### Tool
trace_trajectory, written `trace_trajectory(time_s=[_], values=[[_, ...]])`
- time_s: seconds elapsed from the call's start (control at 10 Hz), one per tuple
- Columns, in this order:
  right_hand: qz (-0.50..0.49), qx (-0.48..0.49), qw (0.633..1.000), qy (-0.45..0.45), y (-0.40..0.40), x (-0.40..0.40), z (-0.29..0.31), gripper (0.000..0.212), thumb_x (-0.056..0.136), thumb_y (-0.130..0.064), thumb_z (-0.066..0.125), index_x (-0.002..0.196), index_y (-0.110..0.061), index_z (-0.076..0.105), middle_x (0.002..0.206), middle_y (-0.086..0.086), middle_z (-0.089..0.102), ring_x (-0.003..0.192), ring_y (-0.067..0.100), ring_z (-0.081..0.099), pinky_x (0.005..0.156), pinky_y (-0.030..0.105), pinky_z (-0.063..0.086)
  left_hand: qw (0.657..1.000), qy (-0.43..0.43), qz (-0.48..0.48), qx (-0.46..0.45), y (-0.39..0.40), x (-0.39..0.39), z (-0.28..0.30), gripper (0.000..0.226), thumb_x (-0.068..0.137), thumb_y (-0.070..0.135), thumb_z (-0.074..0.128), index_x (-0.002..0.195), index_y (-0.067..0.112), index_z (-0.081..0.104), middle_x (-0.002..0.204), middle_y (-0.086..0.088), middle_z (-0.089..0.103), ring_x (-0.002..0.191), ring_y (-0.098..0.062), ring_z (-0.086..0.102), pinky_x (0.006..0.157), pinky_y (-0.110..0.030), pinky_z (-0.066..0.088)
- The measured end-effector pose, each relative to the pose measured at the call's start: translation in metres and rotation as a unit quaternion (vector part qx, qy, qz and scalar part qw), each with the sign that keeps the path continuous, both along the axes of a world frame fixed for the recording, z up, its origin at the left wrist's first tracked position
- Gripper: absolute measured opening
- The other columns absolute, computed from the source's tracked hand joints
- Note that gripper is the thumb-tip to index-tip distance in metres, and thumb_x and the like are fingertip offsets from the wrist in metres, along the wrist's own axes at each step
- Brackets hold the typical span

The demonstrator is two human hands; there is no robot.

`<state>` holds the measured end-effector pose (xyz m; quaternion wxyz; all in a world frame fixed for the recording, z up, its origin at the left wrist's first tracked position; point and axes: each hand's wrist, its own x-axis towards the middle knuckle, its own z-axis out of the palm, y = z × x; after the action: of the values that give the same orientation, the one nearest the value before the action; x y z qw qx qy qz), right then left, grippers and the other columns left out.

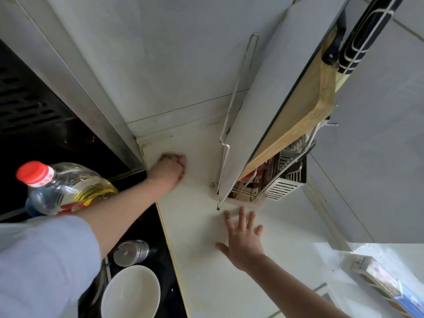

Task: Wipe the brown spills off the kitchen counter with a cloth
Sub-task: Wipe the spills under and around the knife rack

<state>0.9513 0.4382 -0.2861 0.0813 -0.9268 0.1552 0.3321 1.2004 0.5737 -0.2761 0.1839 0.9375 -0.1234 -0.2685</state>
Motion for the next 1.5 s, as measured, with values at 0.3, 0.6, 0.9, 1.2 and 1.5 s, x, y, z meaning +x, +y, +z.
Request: trace_trajectory(time_s=[0.3,0.6,0.9,1.2,1.5], values=[[0.007,0.0,1.0,-0.003,0.0,-0.001,0.0,0.089,0.096,-0.062,0.039,0.154,-0.023,-0.015,0.156,0.026,-0.026,0.142,0.056,-0.017,0.112,0.068,0.012,0.956,-0.133,-0.143,0.218,0.024,0.006,-0.015,0.047,0.095,0.015,0.045,0.137,0.013,0.024,0.128,-0.022,0.049,0.106,-0.034,0.063,0.072,-0.031,0.042],[0.009,-0.003,1.0,0.004,-0.001,0.0,-0.004,0.088,0.096,-0.062,0.037,0.154,-0.023,-0.016,0.156,0.026,-0.026,0.141,0.056,-0.018,0.112,0.068,0.01,0.976,-0.163,-0.094,0.106,-0.001,0.014,-0.024,0.059,0.097,0.03,0.048,0.141,-0.003,0.025,0.135,-0.033,0.042,0.118,-0.047,0.046,0.1,-0.047,0.037],[0.015,-0.009,1.0,0.018,0.001,0.003,-0.003,0.087,0.096,-0.062,0.035,0.153,-0.023,-0.017,0.155,0.027,-0.028,0.141,0.056,-0.018,0.113,0.068,0.009,0.963,-0.222,-0.146,0.039,-0.01,0.053,-0.026,0.021,0.084,0.027,0.05,0.101,0.016,0.046,0.105,-0.013,0.057,0.096,-0.033,0.05,0.089,-0.046,0.038],[0.023,-0.011,0.999,0.019,0.0,0.003,-0.006,0.087,0.097,-0.062,0.034,0.153,-0.021,-0.018,0.154,0.027,-0.03,0.14,0.058,-0.018,0.112,0.068,0.009,0.945,-0.144,-0.293,-0.002,-0.056,0.023,0.027,0.012,0.101,0.017,0.048,0.099,0.029,0.051,0.114,-0.005,0.054,0.096,-0.017,0.057,0.061,-0.007,0.036],[0.027,-0.015,0.999,0.01,-0.001,0.003,-0.007,0.087,0.096,-0.062,0.036,0.154,-0.02,-0.016,0.155,0.029,-0.026,0.14,0.059,-0.016,0.11,0.07,0.014,0.974,-0.115,-0.137,0.138,0.014,0.021,-0.039,0.071,0.08,0.001,0.064,0.141,0.004,0.027,0.142,-0.016,0.037,0.128,-0.039,0.038,0.101,-0.043,0.042]])
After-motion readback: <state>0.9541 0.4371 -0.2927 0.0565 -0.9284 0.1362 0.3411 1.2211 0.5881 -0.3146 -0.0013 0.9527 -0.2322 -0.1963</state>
